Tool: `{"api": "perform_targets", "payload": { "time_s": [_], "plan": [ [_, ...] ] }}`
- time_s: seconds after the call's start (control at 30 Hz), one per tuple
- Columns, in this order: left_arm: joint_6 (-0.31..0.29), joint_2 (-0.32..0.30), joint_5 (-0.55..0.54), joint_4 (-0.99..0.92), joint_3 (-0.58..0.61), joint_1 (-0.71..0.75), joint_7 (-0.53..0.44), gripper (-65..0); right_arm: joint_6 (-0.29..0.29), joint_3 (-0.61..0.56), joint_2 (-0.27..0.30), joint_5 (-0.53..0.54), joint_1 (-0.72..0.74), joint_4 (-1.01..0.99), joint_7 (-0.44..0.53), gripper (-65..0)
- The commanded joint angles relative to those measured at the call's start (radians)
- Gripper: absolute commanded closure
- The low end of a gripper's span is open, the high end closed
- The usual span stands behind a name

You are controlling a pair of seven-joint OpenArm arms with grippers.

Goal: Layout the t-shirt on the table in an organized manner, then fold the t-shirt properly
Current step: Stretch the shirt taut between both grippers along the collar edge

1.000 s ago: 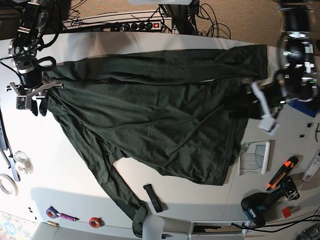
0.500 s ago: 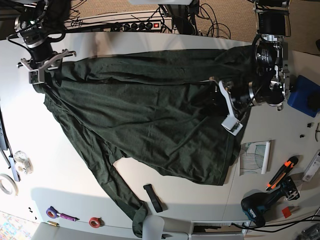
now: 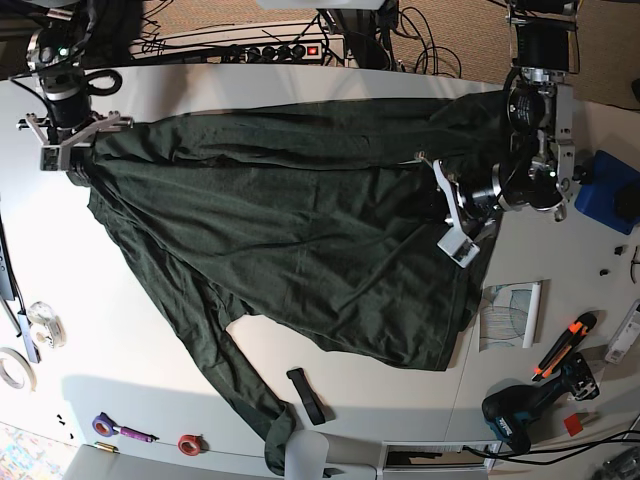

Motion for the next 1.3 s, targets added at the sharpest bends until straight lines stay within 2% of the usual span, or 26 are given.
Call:
{"api": "perform_targets", "payload": {
  "time_s": [0.0,0.07,0.13,0.4,0.5,0.57,0.63,0.8,0.9,0.97,1.03,1.13,1.23,1.27],
  "plan": [
    [0.015,-0.006,0.007,0.015,-0.003,-0.016,-0.032,0.0,0.008,0.007,0.014,0.030,0.004,-0.007,0.013,-1.5],
    [0.062,-0.010,0.046,0.016,-0.003,-0.008,-0.027,0.0,0.053,0.005,0.014,0.039,0.023,-0.048,0.013,-1.5],
    [0.102,-0.023,0.060,0.016,-0.004,0.013,-0.030,0.0,0.056,0.005,0.014,0.014,0.040,-0.089,0.003,-1.5],
    [0.069,-0.037,0.064,0.016,-0.005,0.084,-0.039,0.0,0.056,0.006,0.049,-0.010,0.047,-0.249,0.001,-1.5],
    [0.071,-0.040,0.116,0.016,-0.005,0.082,-0.056,0.0,0.056,0.006,0.060,-0.019,0.047,-0.265,0.000,-1.5],
    [0.096,-0.048,0.143,0.016,-0.005,0.083,-0.079,0.0,0.055,0.006,0.069,-0.035,0.047,-0.266,0.000,-1.5],
    [0.122,-0.053,0.171,0.016,-0.005,0.083,-0.086,0.0,0.040,0.006,0.081,-0.068,0.047,-0.266,0.000,-1.5],
    [0.123,-0.074,0.235,0.016,-0.005,0.083,-0.093,0.0,-0.033,0.007,0.108,-0.104,0.047,-0.266,-0.008,-1.5],
    [0.130,-0.087,0.277,0.016,-0.005,0.083,-0.118,0.0,-0.037,0.008,0.111,-0.123,0.047,-0.266,-0.016,-1.5],
    [0.175,-0.093,0.299,0.016,-0.005,0.083,-0.137,0.0,-0.038,0.008,0.111,-0.127,0.047,-0.266,-0.021,-1.5],
    [0.203,-0.097,0.298,0.016,-0.005,0.083,-0.160,0.0,-0.038,0.008,0.111,-0.126,0.047,-0.266,-0.020,-1.5],
    [0.201,-0.097,0.240,0.016,-0.005,0.080,-0.187,0.0,-0.037,0.008,0.111,-0.124,0.047,-0.266,-0.013,-1.5],
    [0.136,-0.097,0.134,0.016,-0.005,0.072,-0.189,-0.6,-0.037,0.008,0.111,-0.121,0.047,-0.266,-0.010,-1.5],
    [0.109,-0.097,0.100,0.016,-0.005,0.068,-0.188,-7.3,-0.037,0.008,0.111,-0.122,0.047,-0.266,-0.010,-1.6]
  ]
}}
